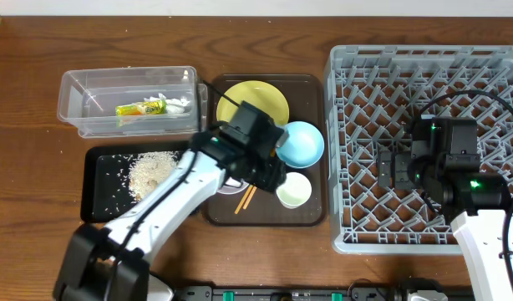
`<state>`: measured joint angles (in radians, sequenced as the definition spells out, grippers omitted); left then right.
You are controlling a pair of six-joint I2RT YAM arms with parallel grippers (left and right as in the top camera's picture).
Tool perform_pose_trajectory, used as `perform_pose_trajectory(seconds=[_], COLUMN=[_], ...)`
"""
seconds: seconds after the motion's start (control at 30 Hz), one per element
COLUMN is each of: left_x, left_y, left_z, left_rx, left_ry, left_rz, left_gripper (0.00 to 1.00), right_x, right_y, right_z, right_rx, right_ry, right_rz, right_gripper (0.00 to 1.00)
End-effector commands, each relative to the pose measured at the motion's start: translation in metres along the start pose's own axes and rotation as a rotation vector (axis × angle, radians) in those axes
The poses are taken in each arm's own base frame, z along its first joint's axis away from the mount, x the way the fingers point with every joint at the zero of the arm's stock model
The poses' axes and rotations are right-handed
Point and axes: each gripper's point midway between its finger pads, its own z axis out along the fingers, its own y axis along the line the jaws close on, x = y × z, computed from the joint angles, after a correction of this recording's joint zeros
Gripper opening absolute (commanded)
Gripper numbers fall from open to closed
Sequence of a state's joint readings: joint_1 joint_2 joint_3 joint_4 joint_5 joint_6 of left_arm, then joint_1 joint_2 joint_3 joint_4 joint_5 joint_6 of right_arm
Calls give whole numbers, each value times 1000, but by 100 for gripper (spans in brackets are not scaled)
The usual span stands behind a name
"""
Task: Sort waste into correct bins and load items into the dishwasher rack
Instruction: 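Grasp the white cup with the left gripper and lift it, then hand the white cup from the left gripper to the right gripper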
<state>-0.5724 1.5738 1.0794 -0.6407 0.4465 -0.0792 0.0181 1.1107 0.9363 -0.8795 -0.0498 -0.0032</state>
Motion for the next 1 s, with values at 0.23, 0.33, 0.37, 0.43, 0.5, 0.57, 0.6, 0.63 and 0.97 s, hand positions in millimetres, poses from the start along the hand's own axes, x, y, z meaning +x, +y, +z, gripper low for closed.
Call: perform_pose_trajectory(seconds=[0.23, 0.33, 0.37, 0.43, 0.5, 0.57, 0.6, 0.63, 0.97], left_x=[32, 29, 26, 18, 7, -9, -16, -26, -106], left_y=[4, 7, 8, 10, 12, 15, 14, 13, 1], left_z=[55, 51, 47, 35, 18, -3, -12, -22, -75], left_rx=[1, -1, -1, -2, 1, 22, 46, 84, 591], left_ry=[176, 162, 151, 124, 74, -10, -47, -93, -311], left_rz=[-37, -51, -57, -76, -89, -130, -140, -150, -400], left_gripper=[14, 6, 6, 6, 6, 6, 6, 6, 6], right_x=[-5, -5, -5, -5, -6, -12, -15, -20, -29], right_y=[2, 2, 2, 2, 2, 2, 2, 2, 112], right_z=[-5, -5, -5, -5, -5, -5, -5, -5, -39], right_rx=[-6, -6, -6, -6, -5, -6, -6, -7, -673], right_ry=[-12, -12, -10, -9, -17, -38, -52, -70, -184], right_rz=[13, 13, 13, 13, 12, 12, 11, 10, -253], right_gripper=[99, 99, 99, 99, 99, 99, 99, 99, 99])
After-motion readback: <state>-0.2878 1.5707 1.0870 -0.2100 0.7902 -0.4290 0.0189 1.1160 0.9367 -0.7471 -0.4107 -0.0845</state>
